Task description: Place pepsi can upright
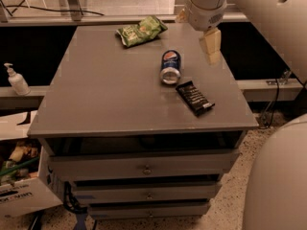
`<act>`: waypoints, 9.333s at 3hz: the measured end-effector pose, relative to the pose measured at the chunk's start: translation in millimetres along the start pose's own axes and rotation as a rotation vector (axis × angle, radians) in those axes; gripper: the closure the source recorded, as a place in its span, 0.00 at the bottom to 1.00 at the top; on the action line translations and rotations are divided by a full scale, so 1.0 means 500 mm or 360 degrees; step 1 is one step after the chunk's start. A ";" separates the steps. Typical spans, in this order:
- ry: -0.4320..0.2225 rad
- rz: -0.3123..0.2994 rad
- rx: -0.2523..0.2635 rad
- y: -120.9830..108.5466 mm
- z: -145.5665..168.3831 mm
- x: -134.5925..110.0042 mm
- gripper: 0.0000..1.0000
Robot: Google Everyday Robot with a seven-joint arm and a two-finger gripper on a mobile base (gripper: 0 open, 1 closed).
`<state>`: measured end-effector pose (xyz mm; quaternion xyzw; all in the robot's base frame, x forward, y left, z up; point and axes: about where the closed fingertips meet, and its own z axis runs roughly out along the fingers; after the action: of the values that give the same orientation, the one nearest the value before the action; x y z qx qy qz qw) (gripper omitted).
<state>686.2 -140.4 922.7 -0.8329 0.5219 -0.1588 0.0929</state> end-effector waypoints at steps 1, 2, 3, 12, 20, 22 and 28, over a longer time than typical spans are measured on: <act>-0.0093 -0.0127 -0.0069 -0.019 0.036 -0.005 0.00; -0.0217 -0.0283 -0.0091 -0.033 0.059 -0.021 0.00; -0.0343 -0.0441 -0.0085 -0.046 0.075 -0.042 0.00; -0.0027 -0.1455 0.0098 -0.084 0.136 -0.091 0.00; -0.0404 -0.1579 0.0066 -0.070 0.122 -0.122 1.00; -0.0527 -0.1619 0.0275 -0.076 0.075 -0.161 1.00; -0.0058 -0.1791 0.1084 -0.163 -0.019 -0.177 1.00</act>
Offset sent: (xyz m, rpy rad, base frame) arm 0.0237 0.0171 -0.0239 0.0452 0.2139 0.3545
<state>715.2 -25.3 942.8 -0.9053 -0.0745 -0.3254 0.2629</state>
